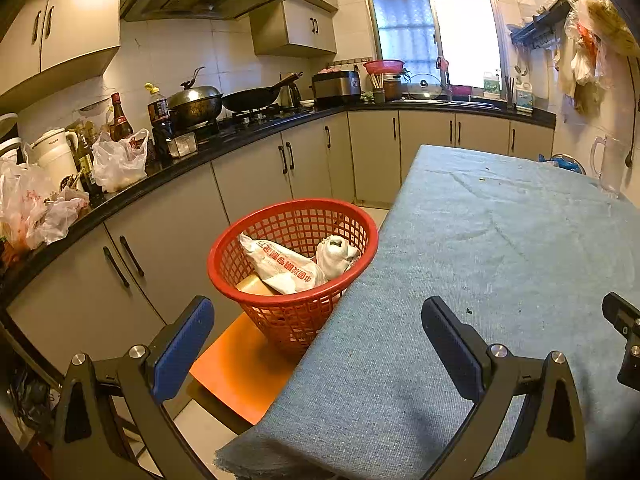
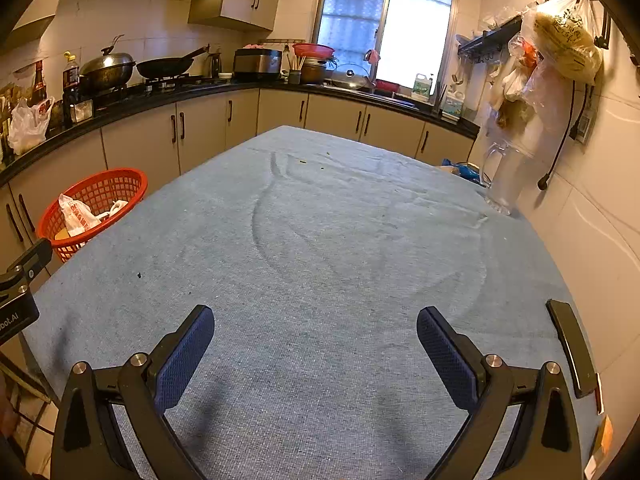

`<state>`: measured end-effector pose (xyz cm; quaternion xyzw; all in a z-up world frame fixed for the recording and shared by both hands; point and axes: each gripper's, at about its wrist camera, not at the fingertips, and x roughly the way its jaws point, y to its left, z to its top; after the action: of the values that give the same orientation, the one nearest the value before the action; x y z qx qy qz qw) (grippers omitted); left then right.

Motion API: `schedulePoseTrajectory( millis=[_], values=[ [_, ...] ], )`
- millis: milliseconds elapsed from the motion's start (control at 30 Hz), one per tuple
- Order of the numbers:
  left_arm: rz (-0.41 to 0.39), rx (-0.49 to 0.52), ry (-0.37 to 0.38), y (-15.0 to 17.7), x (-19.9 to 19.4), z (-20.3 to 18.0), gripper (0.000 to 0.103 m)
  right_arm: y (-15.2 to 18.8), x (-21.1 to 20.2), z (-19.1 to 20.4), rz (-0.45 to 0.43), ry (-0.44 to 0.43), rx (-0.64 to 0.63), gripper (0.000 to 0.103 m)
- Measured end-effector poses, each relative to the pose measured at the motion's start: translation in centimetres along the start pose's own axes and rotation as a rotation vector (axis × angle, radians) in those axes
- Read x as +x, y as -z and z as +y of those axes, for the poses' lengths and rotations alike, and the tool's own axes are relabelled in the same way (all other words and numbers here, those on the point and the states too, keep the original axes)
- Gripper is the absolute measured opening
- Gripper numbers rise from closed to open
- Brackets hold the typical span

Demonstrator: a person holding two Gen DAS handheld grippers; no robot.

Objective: Collect trash

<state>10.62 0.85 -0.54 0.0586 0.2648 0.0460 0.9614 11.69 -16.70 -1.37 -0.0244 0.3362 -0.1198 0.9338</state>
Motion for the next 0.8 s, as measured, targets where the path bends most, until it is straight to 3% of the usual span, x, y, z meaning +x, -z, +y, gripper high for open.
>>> schedulePoseTrajectory(
  millis=[800],
  values=[
    [0.0,0.015,-0.003,0.4,0.28,-0.13,0.103,0.23,0.09,0.43,0.01,0.001,-0.019,0.102]
  ],
)
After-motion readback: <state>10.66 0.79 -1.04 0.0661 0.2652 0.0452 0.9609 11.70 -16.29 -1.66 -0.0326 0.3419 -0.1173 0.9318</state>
